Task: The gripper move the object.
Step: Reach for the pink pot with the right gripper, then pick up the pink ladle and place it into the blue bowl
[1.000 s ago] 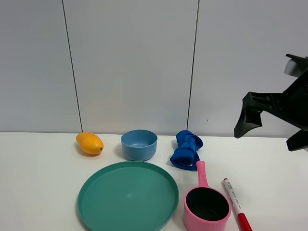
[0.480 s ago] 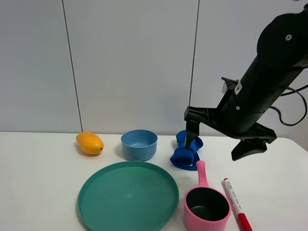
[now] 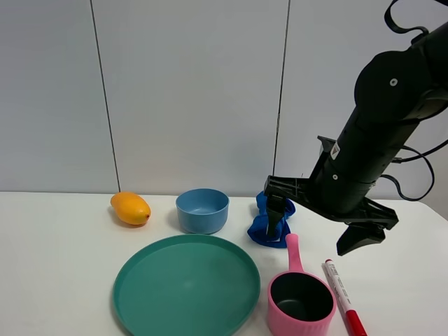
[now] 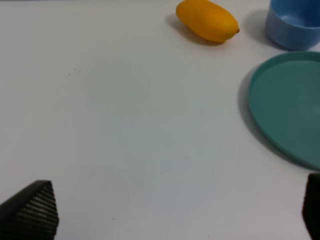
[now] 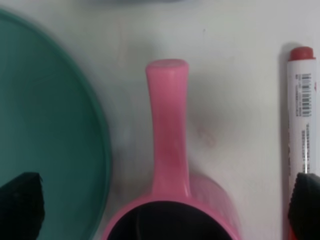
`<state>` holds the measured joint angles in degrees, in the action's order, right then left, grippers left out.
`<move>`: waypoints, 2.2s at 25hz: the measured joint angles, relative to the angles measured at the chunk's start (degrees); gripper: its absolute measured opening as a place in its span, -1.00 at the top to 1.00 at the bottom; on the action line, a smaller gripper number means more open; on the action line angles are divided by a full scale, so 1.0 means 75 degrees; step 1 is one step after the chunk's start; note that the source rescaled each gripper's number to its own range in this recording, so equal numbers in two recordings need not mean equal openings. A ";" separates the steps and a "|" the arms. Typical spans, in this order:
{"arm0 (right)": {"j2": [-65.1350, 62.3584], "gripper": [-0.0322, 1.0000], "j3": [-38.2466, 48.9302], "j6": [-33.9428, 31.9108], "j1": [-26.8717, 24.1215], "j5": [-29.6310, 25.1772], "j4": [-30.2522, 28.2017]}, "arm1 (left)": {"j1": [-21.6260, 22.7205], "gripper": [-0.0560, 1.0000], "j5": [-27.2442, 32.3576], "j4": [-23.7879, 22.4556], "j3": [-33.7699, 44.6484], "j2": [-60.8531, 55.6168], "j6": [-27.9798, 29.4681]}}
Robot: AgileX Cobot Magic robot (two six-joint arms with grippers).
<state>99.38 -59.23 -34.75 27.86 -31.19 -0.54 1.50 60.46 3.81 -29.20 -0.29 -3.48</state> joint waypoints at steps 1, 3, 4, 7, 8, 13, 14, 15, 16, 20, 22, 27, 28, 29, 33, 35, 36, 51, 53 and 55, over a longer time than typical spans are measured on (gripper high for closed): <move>0.0033 -1.00 0.0000 -0.0038 0.0000 0.0013 -0.0017 | 0.0000 -1.00 0.0000 0.0000 0.0000 0.0000 0.0000; 0.0145 -1.00 0.0000 -0.0086 0.0000 0.0079 -0.0045 | 0.0000 -1.00 0.0000 0.0000 0.0000 0.0000 0.0000; 0.0213 -1.00 0.0000 -0.0095 0.0000 0.0138 -0.0071 | 0.0000 -1.00 0.0000 0.0000 0.0000 0.0000 0.0000; 0.0438 -1.00 0.0000 -0.0130 0.0000 0.0333 -0.0151 | 0.0000 -1.00 0.0000 0.0000 0.0000 0.0000 0.0000; 0.0521 -1.00 0.0000 -0.0138 0.0000 0.0404 -0.0159 | 0.0000 -1.00 0.0000 0.0000 0.0000 0.0000 0.0000; 0.0805 -1.00 0.0000 -0.0150 0.0000 0.0656 -0.0219 | 0.0000 -1.00 0.0000 0.0000 0.0000 0.0000 0.0000; 0.0847 -1.00 0.0000 -0.0150 0.0000 0.0675 -0.0217 | 0.0000 -1.00 0.0000 0.0000 0.0000 0.0000 0.0000; 0.0885 -1.00 0.0000 -0.0150 0.0000 0.0701 -0.0217 | 0.0000 -1.00 0.0000 0.0000 0.0000 0.0000 0.0000; 0.0937 -1.00 0.0000 -0.0150 0.0000 0.0769 -0.0217 | 0.0000 -1.00 0.0000 0.0000 0.0000 0.0000 0.0000; 0.1120 -0.93 0.0000 -0.0150 0.0000 0.0993 -0.0209 | 0.0000 -1.00 0.0000 0.0000 0.0000 0.0000 0.0000; 0.1210 -0.87 0.0000 -0.0150 0.0000 0.1034 -0.0181 | 0.0000 -1.00 0.0000 0.0000 0.0000 0.0000 0.0000; 0.1256 -0.70 0.0000 -0.0150 0.0000 0.1175 -0.0147 | 0.0000 -1.00 0.0000 0.0000 0.0000 0.0000 0.0000; 0.1256 -0.64 0.0000 -0.0150 0.0000 0.1204 -0.0139 | 0.0000 -1.00 0.0000 0.0000 0.0000 0.0000 0.0000; 0.1256 -0.57 0.0000 -0.0150 0.0000 0.1204 -0.0139 | 0.0000 -1.00 0.0000 0.0000 0.0000 0.0000 0.0000; 0.1256 -0.24 0.0000 -0.0150 0.0000 0.1214 -0.0130 | 0.0000 -1.00 0.0000 0.0000 0.0000 0.0000 0.0000; 0.1256 -0.11 0.0000 -0.0150 0.0000 0.1214 -0.0130 | 0.0000 -1.00 0.0000 0.0000 0.0000 0.0000 0.0000; 0.1256 -0.06 0.0000 -0.0150 0.0000 0.1214 -0.0130 | 0.0000 -1.00 0.0000 0.0000 0.0000 0.0000 0.0000; 0.1256 0.94 0.0000 -0.0160 0.0000 0.0982 -0.0006 | 0.0000 -1.00 0.0000 0.0000 0.0000 0.0000 0.0000; 0.1256 0.94 0.0000 -0.0160 0.0000 0.0962 -0.0006 | 0.0000 -1.00 0.0000 0.0000 0.0000 0.0000 0.0000; 0.1256 0.94 0.0000 -0.0145 0.0000 0.0962 -0.0006 | 0.0000 -1.00 0.0000 0.0000 0.0000 0.0000 0.0000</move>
<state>108.79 -59.23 -35.83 27.86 -23.98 -0.58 1.50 60.46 3.81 -29.20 -0.29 -3.48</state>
